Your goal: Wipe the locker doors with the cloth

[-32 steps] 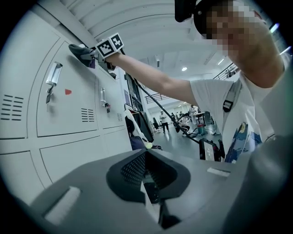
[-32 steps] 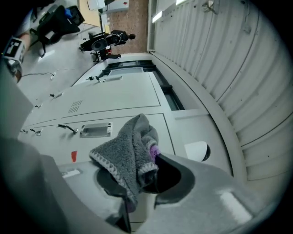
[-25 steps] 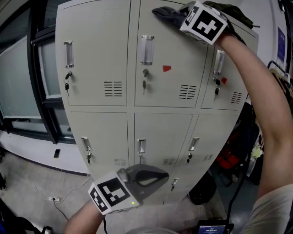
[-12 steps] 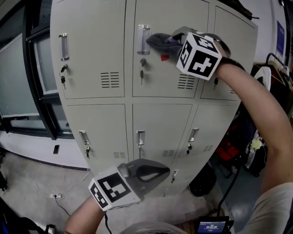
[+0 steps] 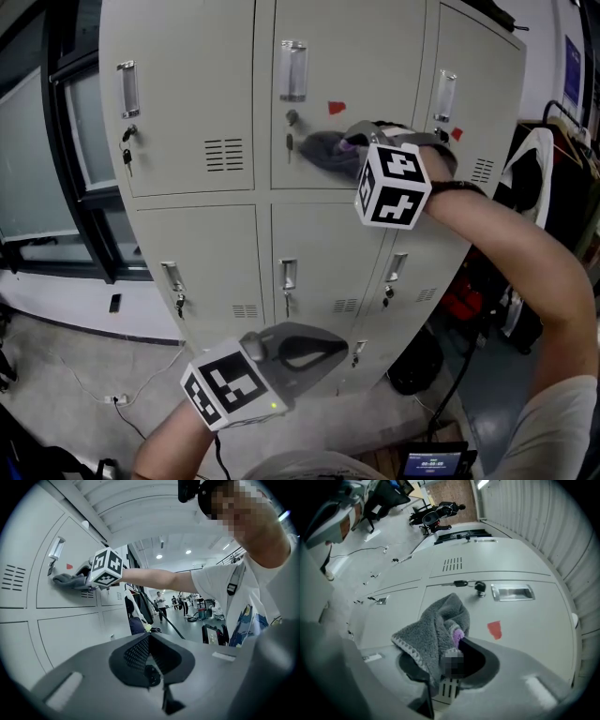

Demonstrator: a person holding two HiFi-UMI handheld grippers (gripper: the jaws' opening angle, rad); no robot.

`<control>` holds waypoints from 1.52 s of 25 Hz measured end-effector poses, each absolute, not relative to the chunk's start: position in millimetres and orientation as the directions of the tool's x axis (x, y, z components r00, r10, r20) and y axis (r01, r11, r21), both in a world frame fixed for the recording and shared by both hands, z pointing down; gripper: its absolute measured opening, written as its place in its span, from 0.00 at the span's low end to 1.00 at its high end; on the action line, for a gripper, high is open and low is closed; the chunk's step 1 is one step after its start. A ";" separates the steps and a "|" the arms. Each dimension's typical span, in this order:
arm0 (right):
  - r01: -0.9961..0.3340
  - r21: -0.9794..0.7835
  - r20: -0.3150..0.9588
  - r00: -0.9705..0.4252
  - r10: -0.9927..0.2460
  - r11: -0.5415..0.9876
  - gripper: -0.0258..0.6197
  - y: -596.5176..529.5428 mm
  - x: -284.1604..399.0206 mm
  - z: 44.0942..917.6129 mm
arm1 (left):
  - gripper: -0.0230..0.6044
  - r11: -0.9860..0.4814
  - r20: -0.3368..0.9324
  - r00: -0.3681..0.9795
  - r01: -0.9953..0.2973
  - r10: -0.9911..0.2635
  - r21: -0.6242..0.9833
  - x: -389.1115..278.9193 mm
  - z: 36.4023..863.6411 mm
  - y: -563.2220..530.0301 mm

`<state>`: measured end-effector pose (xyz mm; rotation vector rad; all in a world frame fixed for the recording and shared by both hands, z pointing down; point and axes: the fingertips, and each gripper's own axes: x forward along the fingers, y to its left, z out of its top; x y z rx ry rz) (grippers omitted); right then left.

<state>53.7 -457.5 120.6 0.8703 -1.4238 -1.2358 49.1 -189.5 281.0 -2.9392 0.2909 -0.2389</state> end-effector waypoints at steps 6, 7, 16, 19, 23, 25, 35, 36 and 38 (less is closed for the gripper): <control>0.136 0.953 0.296 -0.198 -0.935 0.273 0.20 -459.4 54.1 168.2 | 0.04 -0.965 0.143 0.968 -0.175 -0.204 -0.194 47.3 280.9 -187.2; 0.145 0.951 0.298 -0.196 -0.934 0.272 0.20 -459.4 53.8 170.9 | 0.04 -0.965 0.143 0.968 -0.175 -0.204 -0.195 47.1 281.2 -186.5; 0.075 0.977 0.213 -0.296 -0.931 0.200 0.20 -427.7 40.1 78.3 | 0.04 -0.964 0.133 0.969 -0.183 -0.210 -0.195 41.2 277.8 -187.0; 0.022 0.993 0.120 -0.340 -0.933 0.119 0.20 -414.4 27.7 13.9 | 0.04 -0.962 0.133 0.967 -0.189 -0.217 -0.196 38.9 277.8 -188.6; -0.066 0.998 -0.016 -0.362 -0.932 0.009 0.20 -407.1 12.7 -76.3 | 0.04 -0.959 0.125 0.965 -0.205 -0.231 -0.196 35.8 276.3 -192.2; -0.098 0.995 -0.068 -0.357 -0.932 -0.036 0.20 -409.0 5.2 -112.0 | 0.04 -0.958 0.121 0.964 -0.209 -0.236 -0.197 35.5 275.8 -193.2; -0.129 0.990 -0.092 -0.312 -0.946 -0.054 0.20 -446.0 -11.6 -150.5 | 0.04 -0.954 0.109 0.959 -0.240 -0.262 -0.180 25.0 279.4 -201.3; -0.119 0.991 -0.087 -0.311 -0.946 -0.052 0.20 -447.5 -11.4 -145.4 | 0.04 -0.955 0.110 0.959 -0.240 -0.261 -0.177 24.4 280.4 -201.8; -0.089 0.995 -0.077 -0.313 -0.947 -0.051 0.20 -447.2 -12.3 -132.6 | 0.04 -0.955 0.110 0.959 -0.239 -0.260 -0.174 22.9 281.4 -203.3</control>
